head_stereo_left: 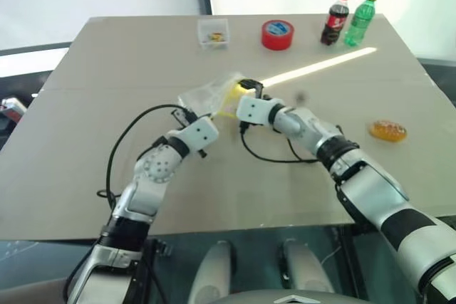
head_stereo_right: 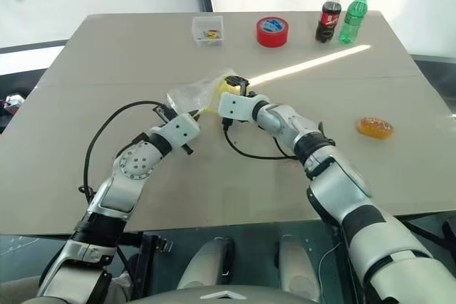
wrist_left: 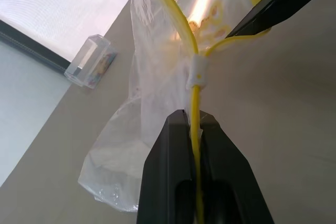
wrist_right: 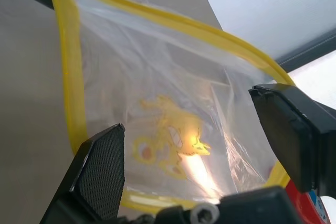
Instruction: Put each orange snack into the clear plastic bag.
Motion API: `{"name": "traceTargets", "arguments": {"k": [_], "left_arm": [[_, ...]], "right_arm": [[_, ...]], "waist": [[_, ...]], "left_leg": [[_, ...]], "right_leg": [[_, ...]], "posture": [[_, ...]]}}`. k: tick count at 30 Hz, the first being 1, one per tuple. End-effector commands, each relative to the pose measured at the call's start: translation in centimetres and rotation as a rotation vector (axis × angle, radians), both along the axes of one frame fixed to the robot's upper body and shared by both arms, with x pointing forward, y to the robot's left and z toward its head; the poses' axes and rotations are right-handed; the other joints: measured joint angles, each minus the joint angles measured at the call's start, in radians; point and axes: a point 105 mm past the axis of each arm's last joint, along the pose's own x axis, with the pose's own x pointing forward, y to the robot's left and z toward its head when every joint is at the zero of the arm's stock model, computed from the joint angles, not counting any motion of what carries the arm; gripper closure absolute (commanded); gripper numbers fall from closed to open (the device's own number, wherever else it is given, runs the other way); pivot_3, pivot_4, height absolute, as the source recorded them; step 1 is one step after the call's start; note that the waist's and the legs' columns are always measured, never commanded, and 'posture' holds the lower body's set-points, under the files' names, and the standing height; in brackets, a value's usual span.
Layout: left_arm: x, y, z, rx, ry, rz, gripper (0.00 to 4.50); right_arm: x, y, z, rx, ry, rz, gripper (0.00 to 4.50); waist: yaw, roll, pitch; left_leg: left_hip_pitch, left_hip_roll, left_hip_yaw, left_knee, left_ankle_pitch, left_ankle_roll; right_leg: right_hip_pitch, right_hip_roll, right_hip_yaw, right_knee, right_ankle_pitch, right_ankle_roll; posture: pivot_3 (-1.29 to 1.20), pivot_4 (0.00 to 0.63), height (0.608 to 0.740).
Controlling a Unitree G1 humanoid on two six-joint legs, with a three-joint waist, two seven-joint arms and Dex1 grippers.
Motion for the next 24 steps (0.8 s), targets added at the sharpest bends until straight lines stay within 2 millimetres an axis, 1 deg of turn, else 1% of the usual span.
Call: {"name": "traceTargets", "arguments": {"k": [1, 3, 5, 6, 8, 10, 12, 14, 16, 18, 21, 24], "left_arm": [[0.0, -0.6, 2.1, -0.008, -0.076, -0.010, 4.50], [0.0, -0.6, 2.2, -0.010, -0.076, -0.007, 4.50], [0.0, -0.6, 2.2, -0.012, -0.074, -0.006, 4.50], [0.0, -0.6, 2.1, -0.012, -0.074, -0.005, 4.50], [0.1, -0.6, 2.1, -0.013, -0.071, -0.005, 4.50], [0.1, -0.7, 2.0, -0.015, -0.068, -0.004, 4.50], [0.2, -0.9, 1.9, -0.018, -0.063, -0.010, 4.50], [0.3, -1.1, 1.8, -0.019, -0.060, -0.016, 4.50], [0.3, -1.2, 1.8, -0.020, -0.059, -0.019, 4.50], [0.4, -1.3, 1.9, -0.021, -0.060, -0.020, 4.50], [0.4, -1.3, 1.9, -0.023, -0.061, -0.019, 4.50], [0.4, -1.3, 1.8, -0.024, -0.058, -0.019, 4.50]], "right_arm": [[-0.7, -1.0, 1.9, 0.147, 0.056, 0.032, 0.10], [-1.1, -2.4, 2.3, 0.259, 0.161, 0.023, 0.10], [-1.4, -4.4, 2.0, 0.378, 0.348, -0.013, 0.10], [-1.6, -5.0, 1.8, 0.408, 0.414, -0.020, 0.10], [-2.2, -6.8, 1.4, 0.382, 0.527, -0.020, 0.10], [-2.4, -8.4, 1.6, 0.375, 0.603, -0.042, 0.10], [-1.8, -10.5, 2.0, 0.380, 0.668, -0.093, 0.10], [-1.5, -12.1, 1.7, 0.363, 0.740, -0.121, 0.10], [-0.8, -13.3, 1.3, 0.326, 0.758, -0.164, 0.10], [-0.5, -13.6, 0.8, 0.306, 0.796, -0.171, 0.10], [-0.6, -12.9, 0.1, 0.299, 0.884, -0.124, 0.10], [-0.6, -12.3, -0.7, 0.262, 0.909, -0.097, 0.10]], "waist": [[-0.001, 0.000, 0.000], [-0.001, 0.000, 0.000], [-0.001, 0.000, 0.000], [-0.001, 0.000, 0.000], [0.001, 0.000, 0.000], [0.001, 0.000, 0.000], [0.001, 0.000, 0.000], [0.000, 0.000, 0.000], [-0.001, 0.000, 0.000], [-0.001, 0.000, 0.000], [-0.002, 0.000, 0.000], [-0.001, 0.000, 0.000]], "left_leg": [[0.000, 0.000, 0.000, 0.000, 0.000, 0.000], [0.000, 0.000, 0.000, 0.000, 0.000, 0.000], [0.000, 0.000, 0.000, 0.000, 0.000, 0.000], [0.000, 0.000, -0.001, 0.000, 0.000, 0.000], [0.000, 0.000, -0.001, 0.000, 0.000, 0.000], [0.000, 0.000, -0.001, 0.002, 0.000, 0.000], [0.001, 0.000, -0.001, 0.002, 0.000, 0.000], [0.001, 0.000, -0.001, 0.003, 0.000, 0.000], [0.001, 0.000, -0.001, 0.002, 0.000, 0.000], [0.002, 0.000, -0.001, 0.002, 0.000, 0.000], [0.001, 0.000, 0.000, 0.002, 0.000, 0.000], [0.001, 0.000, 0.000, 0.002, 0.000, 0.000]], "right_leg": [[0.000, 0.000, 0.000, 0.000, 0.000, 0.000], [0.000, 0.000, 0.000, 0.000, 0.000, 0.000], [0.000, 0.000, 0.000, 0.000, 0.000, 0.000], [0.000, 0.000, 0.000, 0.000, 0.000, 0.000], [0.001, 0.000, -0.001, 0.000, 0.000, 0.000], [0.003, 0.000, -0.001, 0.000, 0.000, 0.000], [0.003, 0.000, -0.001, 0.000, 0.000, 0.000], [0.003, 0.000, -0.002, 0.000, 0.000, 0.000], [0.003, 0.000, -0.002, 0.000, 0.000, 0.000], [0.003, 0.000, -0.001, 0.000, 0.000, 0.000], [0.003, 0.000, -0.001, 0.000, 0.000, 0.000], [0.003, 0.000, -0.001, 0.000, 0.000, 0.000]], "posture": [[0.00, 0.150, 0.740], [0.00, 0.150, 0.740], [0.00, 0.150, 0.740], [0.00, 0.150, 0.740], [0.00, 0.150, 0.740], [0.00, 0.150, 0.740], [0.00, 0.150, 0.740], [0.00, 0.150, 0.740], [0.00, 0.150, 0.740], [0.00, 0.150, 0.740], [0.00, 0.150, 0.740], [0.00, 0.150, 0.740]]}}
